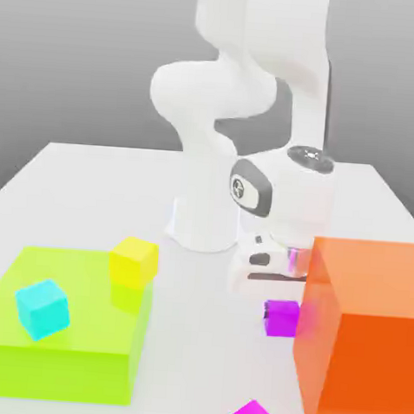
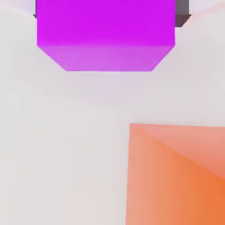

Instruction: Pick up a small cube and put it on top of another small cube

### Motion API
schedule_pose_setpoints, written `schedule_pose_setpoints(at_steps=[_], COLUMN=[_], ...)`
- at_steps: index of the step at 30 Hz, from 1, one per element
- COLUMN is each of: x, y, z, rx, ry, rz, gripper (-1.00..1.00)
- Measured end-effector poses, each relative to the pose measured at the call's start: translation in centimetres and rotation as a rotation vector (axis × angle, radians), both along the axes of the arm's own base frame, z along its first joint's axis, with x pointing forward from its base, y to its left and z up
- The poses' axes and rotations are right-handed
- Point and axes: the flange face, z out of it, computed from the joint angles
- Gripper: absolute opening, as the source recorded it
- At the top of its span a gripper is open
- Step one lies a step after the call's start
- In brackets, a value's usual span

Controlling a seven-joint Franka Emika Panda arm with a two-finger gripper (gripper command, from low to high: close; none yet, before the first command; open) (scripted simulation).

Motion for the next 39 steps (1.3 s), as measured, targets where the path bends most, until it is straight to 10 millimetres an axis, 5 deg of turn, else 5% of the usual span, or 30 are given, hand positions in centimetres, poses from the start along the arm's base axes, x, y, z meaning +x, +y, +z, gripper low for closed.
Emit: schedule_pose_setpoints(at_steps=[3,12,18,25,32,37,38,39], x=[0.1,0.1,1.5,4.3,2.6,2.5,2.4,2.4], y=[0.0,-0.2,-6.0,-15.2,-24.4,-25.1,-25.1,-25.1], z=[0.5,6.1,6.5,13.9,21.5,17.3,16.4,16.4], rx=[-0.002,-0.005,0.046,0.089,0.028,0.004,0.002,0.002], ry=[-0.002,0.007,0.189,0.126,0.02,0.002,0.002,0.002], rz=[-0.001,-0.004,-0.136,-0.24,-0.351,-0.361,-0.361,-0.361], gripper=[-1.0,-1.0,-1.0,-1.0,-1.0,-1.0,1.0,1.0])
